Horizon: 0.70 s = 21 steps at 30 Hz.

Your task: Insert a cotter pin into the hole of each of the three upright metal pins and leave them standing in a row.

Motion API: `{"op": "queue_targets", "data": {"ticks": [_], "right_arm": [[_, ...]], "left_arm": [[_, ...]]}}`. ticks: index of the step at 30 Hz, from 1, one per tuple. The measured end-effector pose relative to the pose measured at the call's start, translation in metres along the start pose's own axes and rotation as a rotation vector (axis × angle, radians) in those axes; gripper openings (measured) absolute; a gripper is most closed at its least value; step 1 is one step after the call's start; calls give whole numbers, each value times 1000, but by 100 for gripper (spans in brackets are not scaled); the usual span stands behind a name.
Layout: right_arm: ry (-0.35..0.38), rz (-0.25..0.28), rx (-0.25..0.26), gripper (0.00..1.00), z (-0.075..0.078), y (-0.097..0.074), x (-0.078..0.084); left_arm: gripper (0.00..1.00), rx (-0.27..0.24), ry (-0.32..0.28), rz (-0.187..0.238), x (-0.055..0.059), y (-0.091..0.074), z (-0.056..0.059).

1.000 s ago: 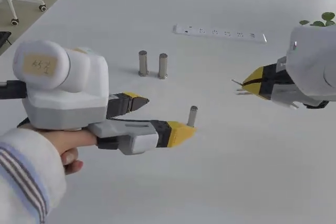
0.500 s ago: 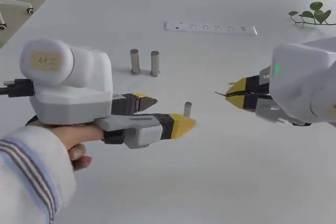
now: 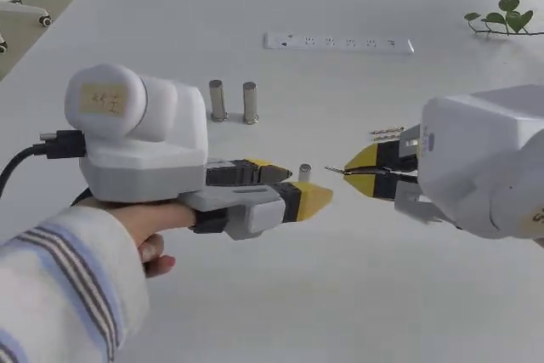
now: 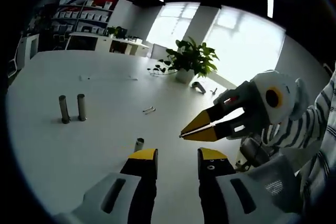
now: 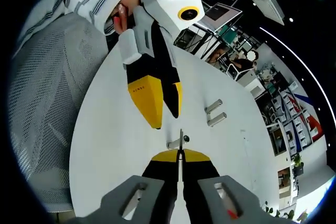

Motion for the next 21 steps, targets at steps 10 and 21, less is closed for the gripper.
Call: {"op": "queue_targets", "data": {"ticks": [10,21], "right_arm": [[-26,13,-29,0,-13,5,-6],[-43,32,-38,0,-19,7,-13]], "left_arm": [[11,25,-1,4,-1,4,4],[5,31,-18,-7,1,4,5]]}}
Point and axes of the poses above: the centre of the closed fingertips' face, and the gripper's own axes: y roughly forward along the fingers, z roughly to its right, x roughly out of its underside, the point moved 8 cm from there along -y, roughly backward along the fingers, and after that the axes turned 15 degrees about y, right-handed, at the moved point
